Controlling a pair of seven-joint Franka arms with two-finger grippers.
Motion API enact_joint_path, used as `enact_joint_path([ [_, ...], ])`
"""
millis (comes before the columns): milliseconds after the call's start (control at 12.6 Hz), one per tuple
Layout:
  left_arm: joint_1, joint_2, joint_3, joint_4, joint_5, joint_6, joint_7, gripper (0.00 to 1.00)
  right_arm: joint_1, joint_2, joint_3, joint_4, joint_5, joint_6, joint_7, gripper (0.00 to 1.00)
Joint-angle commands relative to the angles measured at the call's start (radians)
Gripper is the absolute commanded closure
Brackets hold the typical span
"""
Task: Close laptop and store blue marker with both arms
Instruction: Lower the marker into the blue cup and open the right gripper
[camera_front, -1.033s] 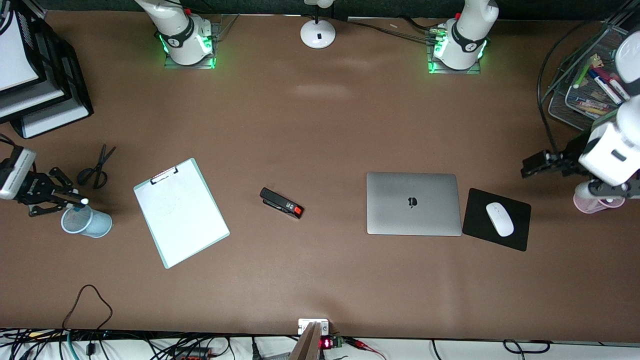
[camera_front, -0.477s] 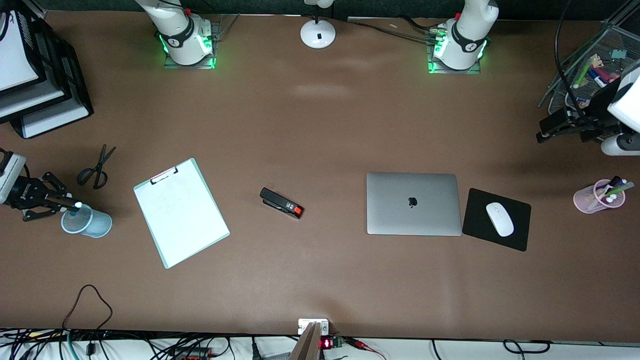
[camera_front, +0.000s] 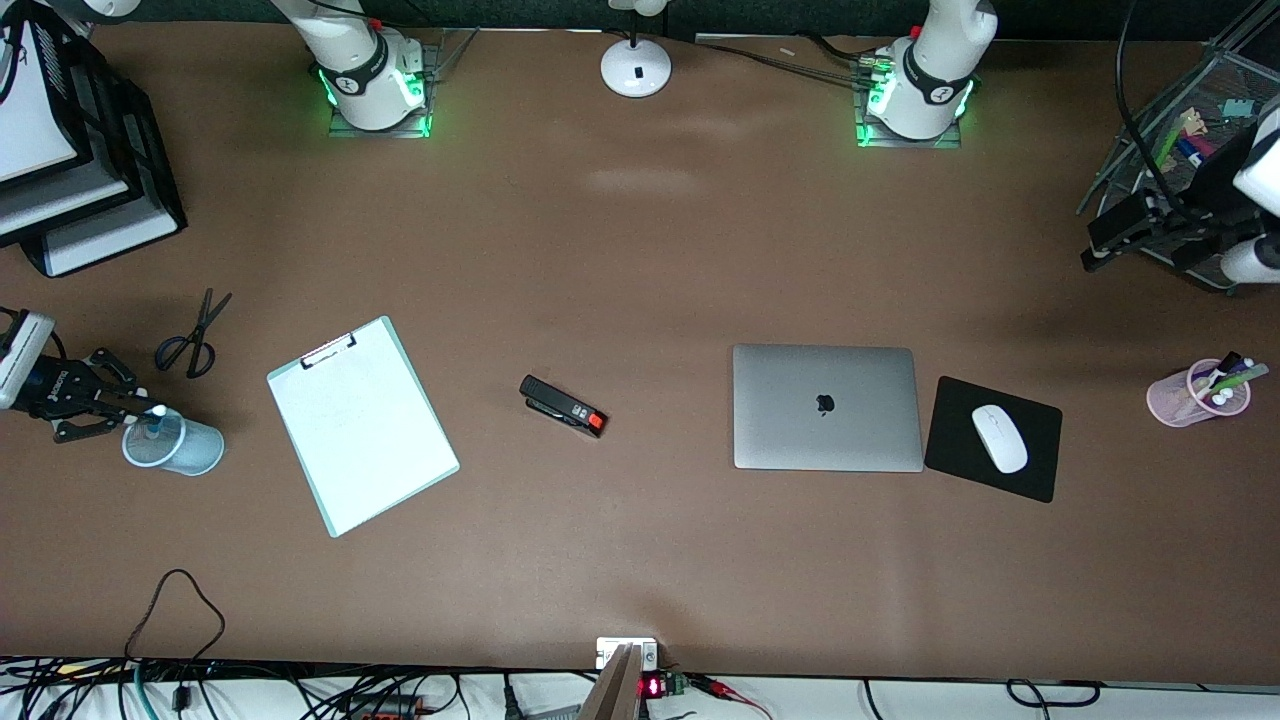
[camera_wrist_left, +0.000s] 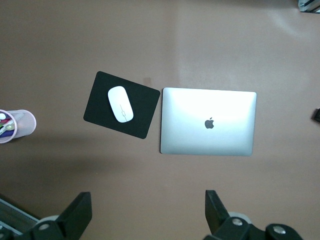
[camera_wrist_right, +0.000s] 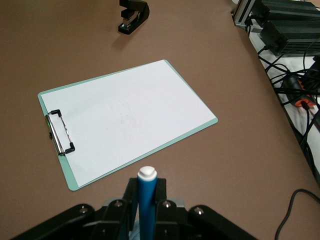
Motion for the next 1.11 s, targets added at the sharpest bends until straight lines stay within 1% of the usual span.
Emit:
enact_joint_path([
  [0, -0.003, -0.075, -0.004, -0.09, 0.015, 0.006, 0.024, 0.0, -0.034, 0.042, 0.017, 0.039, 0.019, -0.029, -0.041, 0.98],
  [159, -0.005, -0.12, -0.027, -0.161, 0.019, 0.011, 0.028, 0.0, -0.043, 0.067, 0.017, 0.04, 0.02, -0.027, -0.058, 0.98],
  [238, -0.005, -0.119, -0.026, -0.165, 0.03, 0.011, 0.028, 0.0, -0.046, 0.073, 0.017, 0.04, 0.02, -0.026, -0.067, 0.98],
  [318, -0.006, -0.116, -0.027, -0.163, 0.088, 0.012, 0.028, 0.0, -0.046, 0.079, 0.017, 0.04, 0.02, -0.024, -0.068, 0.98],
  [397, -0.006, -0.111, -0.029, -0.164, 0.11, 0.012, 0.027, 0.0, -0.048, 0.079, 0.017, 0.04, 0.02, -0.023, -0.068, 0.97],
  [477, -0.006, -0.111, -0.03, -0.167, 0.11, 0.012, 0.027, 0.0, -0.048, 0.079, 0.017, 0.04, 0.02, -0.023, -0.056, 0.7],
  [556, -0.006, -0.109, -0.03, -0.17, 0.107, 0.012, 0.028, 0.0, -0.049, 0.078, 0.015, 0.039, 0.026, -0.026, -0.041, 0.01],
  [636, -0.006, -0.111, -0.032, -0.173, 0.102, 0.012, 0.027, 0.0, -0.049, 0.072, 0.015, 0.039, 0.037, -0.029, -0.007, 0.0],
  [795, -0.006, -0.118, -0.035, -0.196, 0.098, 0.014, 0.022, 0.0, -0.046, 0.037, 0.012, 0.039, 0.023, -0.029, 0.104, 0.0],
  [954, -0.006, -0.135, -0.043, -0.218, 0.056, 0.017, 0.022, 0.0, -0.025, -0.048, 0.017, 0.022, -0.036, -0.027, 0.267, 0.0],
  [1033, -0.006, -0.137, -0.043, -0.24, 0.056, 0.049, 0.022, 0.0, -0.002, -0.088, 0.017, 0.001, -0.053, -0.023, 0.356, 0.0],
])
